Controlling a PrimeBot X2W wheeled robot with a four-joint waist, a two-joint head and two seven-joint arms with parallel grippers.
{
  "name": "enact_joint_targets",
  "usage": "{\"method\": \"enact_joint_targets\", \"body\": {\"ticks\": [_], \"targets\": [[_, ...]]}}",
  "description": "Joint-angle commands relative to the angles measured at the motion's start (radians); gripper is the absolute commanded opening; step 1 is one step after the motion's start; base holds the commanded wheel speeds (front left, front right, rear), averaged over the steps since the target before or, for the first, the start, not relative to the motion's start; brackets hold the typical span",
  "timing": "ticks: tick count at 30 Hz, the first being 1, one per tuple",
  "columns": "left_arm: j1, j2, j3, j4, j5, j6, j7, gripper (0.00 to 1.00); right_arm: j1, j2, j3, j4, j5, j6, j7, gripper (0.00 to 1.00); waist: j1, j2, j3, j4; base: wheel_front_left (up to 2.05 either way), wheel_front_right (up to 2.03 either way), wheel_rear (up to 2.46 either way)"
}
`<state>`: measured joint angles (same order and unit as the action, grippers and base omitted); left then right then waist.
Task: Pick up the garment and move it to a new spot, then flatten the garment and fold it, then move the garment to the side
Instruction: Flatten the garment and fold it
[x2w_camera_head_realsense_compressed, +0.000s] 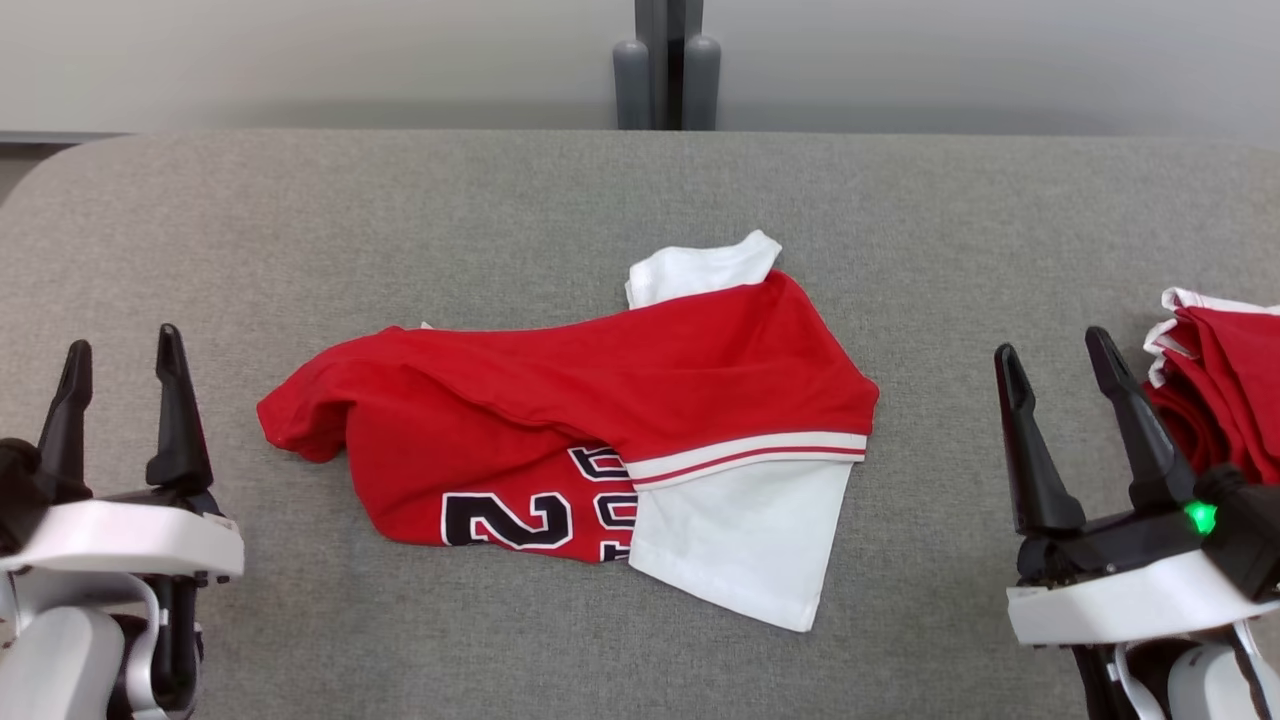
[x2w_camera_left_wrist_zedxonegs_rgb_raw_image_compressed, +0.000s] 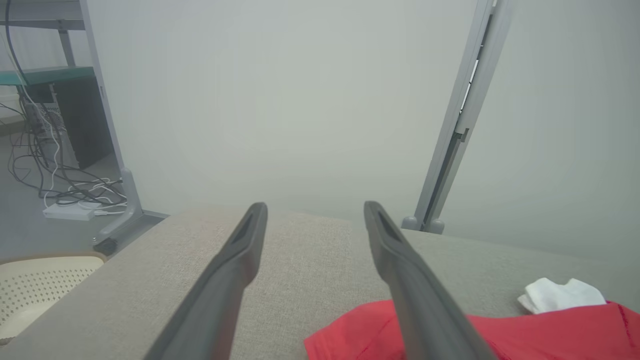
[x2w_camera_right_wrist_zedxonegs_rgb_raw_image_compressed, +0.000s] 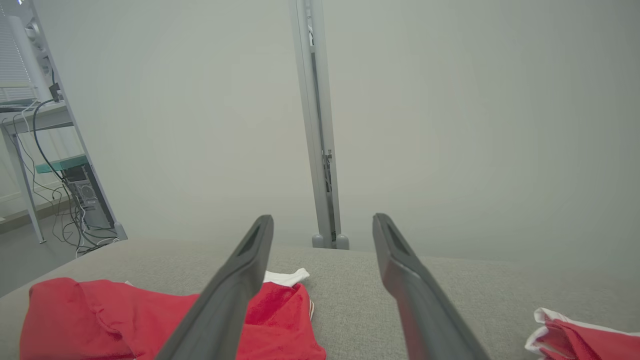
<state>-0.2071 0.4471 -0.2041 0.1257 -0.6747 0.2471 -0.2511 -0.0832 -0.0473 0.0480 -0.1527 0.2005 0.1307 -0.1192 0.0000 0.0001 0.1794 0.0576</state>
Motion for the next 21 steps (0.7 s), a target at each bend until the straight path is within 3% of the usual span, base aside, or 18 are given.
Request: {"method": "enact_joint_targets", "body": {"ticks": [1, 10, 21], "targets": [[0.015, -0.006, 0.003, -0.012, 0.01, 0.004, -0.004, 1.0, 0.017, -0.007, 0.0, -0.003, -0.004, 0.0, 0.004, 1.0, 0.0, -0.0001, -0.015, 0.008, 0.0, 0.0, 0.0], [0.111, -0.018, -0.049, -0.198, 0.13, 0.052, -0.011, 1.0, 0.086, -0.007, -0.001, -0.006, 0.002, 0.0, 0.018, 1.0, 0.0, -0.0001, -0.046, 0.009, 0.0, 0.0, 0.0], [0.156, -0.019, -0.094, -0.182, 0.148, 0.055, 0.009, 1.0, 0.159, -0.007, -0.018, -0.008, 0.01, 0.0, 0.027, 1.0, 0.0, -0.0001, -0.063, -0.003, 0.0, 0.0, 0.0]]}}
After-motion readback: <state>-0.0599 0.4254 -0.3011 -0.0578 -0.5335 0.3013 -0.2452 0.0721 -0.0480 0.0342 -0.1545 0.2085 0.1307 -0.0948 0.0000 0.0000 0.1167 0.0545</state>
